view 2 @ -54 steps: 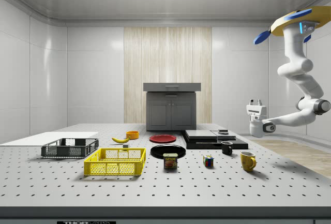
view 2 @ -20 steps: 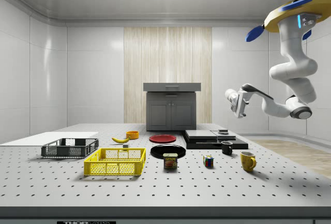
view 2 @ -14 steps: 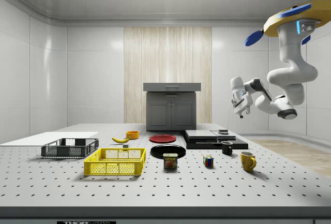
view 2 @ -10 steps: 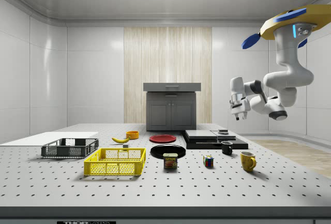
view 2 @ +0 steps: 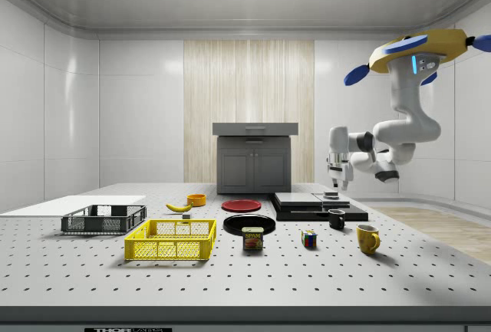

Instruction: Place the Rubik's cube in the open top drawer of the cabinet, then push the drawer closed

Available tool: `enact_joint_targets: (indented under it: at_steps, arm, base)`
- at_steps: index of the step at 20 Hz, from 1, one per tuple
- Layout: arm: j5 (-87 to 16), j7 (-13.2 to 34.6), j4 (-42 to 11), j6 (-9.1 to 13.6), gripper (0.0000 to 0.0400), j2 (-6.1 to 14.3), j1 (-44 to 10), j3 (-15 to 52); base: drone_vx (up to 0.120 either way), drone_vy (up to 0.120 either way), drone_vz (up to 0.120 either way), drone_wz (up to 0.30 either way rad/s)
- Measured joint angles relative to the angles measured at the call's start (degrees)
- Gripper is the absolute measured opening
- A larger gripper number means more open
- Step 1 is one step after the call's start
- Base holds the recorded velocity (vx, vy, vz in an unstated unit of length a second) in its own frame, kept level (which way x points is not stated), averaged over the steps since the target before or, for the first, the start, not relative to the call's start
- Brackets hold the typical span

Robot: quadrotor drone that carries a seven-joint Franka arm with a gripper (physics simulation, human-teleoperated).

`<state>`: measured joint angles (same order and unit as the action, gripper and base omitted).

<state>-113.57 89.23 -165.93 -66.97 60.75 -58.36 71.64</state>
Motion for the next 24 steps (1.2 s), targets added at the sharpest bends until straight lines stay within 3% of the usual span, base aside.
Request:
enact_joint_targets:
  at_steps: [5,9,17,24]
  arm:
    - [0.5,1.1,0.0,-0.9,0.0400,1.7,-1.3,0.9]
    - [1.1,1.7,0.1,-1.8,0.0400,3.0,-2.1,1.4]
    - [2.3,2.6,0.3,-3.8,0.0400,5.4,-3.1,2.3]
    - [2.7,3.1,0.5,-6.0,0.0400,7.5,-3.6,2.2]
  base:
    - [0.120,0.000,-0.120,0.000]
    - [0.120,-0.110,-0.120,0.000]
    - [0.120,-0.025,-0.120,0.000]
    - [0.086,0.000,-0.040,0.000]
